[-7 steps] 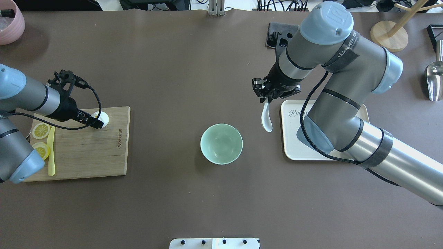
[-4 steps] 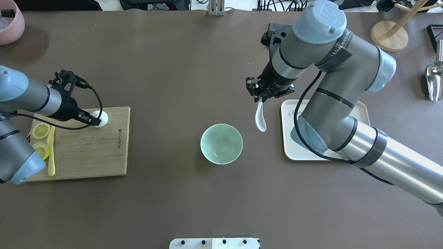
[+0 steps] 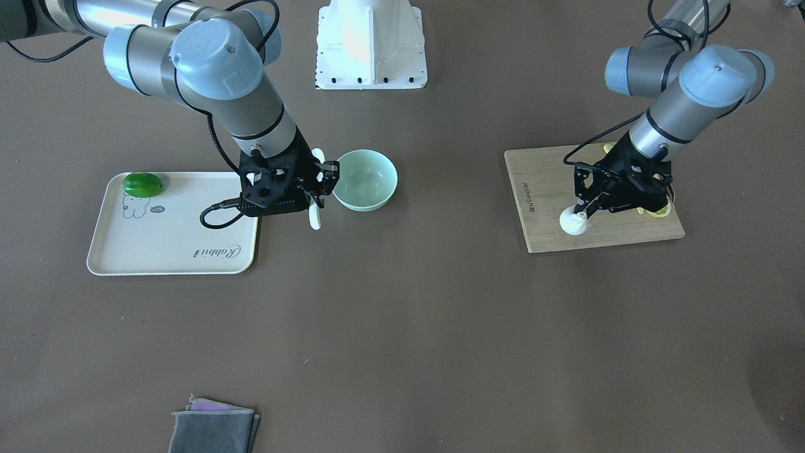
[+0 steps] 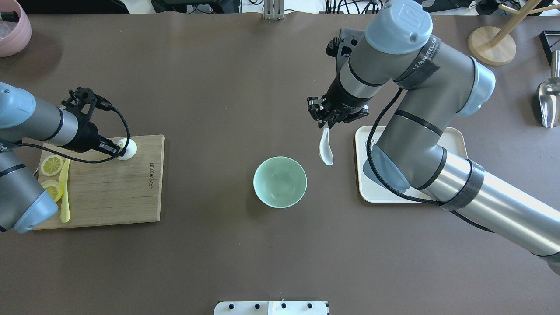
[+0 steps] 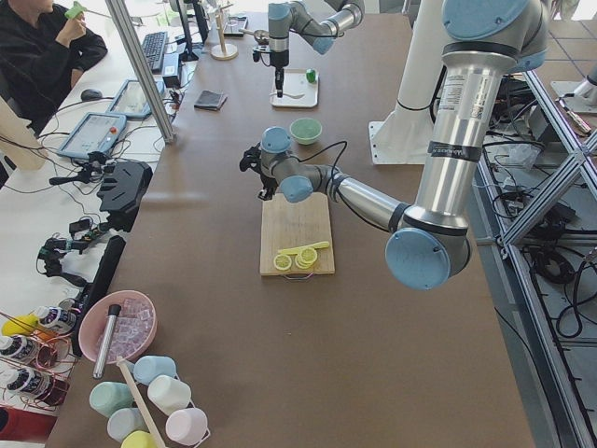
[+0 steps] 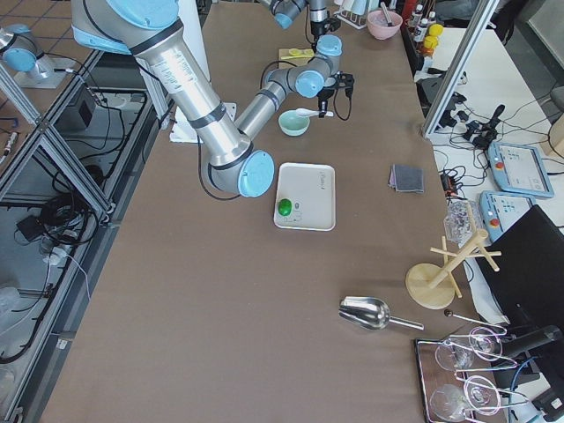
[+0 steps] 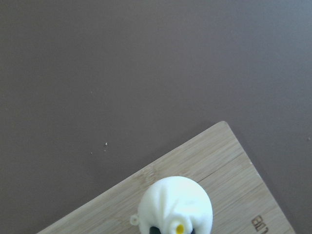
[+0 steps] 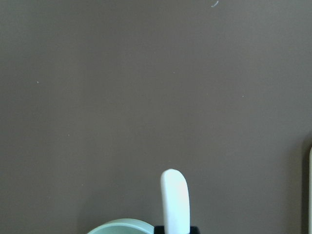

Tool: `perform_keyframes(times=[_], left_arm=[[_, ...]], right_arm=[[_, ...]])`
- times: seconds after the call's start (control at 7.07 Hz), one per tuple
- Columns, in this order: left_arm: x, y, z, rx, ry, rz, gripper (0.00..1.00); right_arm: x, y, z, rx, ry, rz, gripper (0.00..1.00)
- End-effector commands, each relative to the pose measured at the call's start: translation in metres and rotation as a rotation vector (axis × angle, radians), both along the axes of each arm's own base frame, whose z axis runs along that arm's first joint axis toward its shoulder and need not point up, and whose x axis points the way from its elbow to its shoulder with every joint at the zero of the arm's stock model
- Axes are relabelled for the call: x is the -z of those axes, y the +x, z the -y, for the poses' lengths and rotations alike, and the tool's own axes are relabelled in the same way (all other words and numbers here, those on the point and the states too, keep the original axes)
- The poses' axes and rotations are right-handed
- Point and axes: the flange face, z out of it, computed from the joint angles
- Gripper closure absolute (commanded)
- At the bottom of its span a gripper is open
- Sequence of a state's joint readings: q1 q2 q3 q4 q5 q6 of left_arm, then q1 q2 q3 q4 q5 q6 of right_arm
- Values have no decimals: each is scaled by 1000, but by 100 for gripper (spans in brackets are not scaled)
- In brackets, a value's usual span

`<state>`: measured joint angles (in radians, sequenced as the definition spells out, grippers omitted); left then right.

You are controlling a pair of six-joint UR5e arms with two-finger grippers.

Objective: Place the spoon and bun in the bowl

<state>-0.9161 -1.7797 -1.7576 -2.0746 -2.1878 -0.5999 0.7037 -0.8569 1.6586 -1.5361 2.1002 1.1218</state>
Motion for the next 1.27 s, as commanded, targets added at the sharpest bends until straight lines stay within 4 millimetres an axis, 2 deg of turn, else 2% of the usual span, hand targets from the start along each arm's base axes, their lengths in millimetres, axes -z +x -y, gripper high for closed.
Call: perform_keyframes(times=[0.0, 0.14, 0.28, 0.57, 0.71, 0.85, 0.99, 1.13], left_arm=[[60, -26, 20, 10, -40, -30, 100], [78, -26, 27, 13, -47, -30, 100], [81, -28, 30, 12, -61, -28, 100], [78, -28, 31, 15, -65, -24, 100], [81, -28, 30, 33, -90, -33, 100], [84, -27, 29, 47, -111, -44, 100], [92, -24, 30, 56, -117, -53, 100], [105, -21, 30, 69, -131, -73, 100]], right_arm=[[1, -54, -42, -13, 4, -34, 100], [0, -74, -63, -19, 4, -47, 100], [0, -93, -83, -18, 18, -52, 100], [8, -111, -80, -35, 13, -37, 100], [8, -117, -79, -32, 15, -34, 1], [7, -120, -83, -29, 15, -32, 0], [12, -109, -74, -36, 20, -23, 0], [14, -86, -51, -48, 6, -13, 0]])
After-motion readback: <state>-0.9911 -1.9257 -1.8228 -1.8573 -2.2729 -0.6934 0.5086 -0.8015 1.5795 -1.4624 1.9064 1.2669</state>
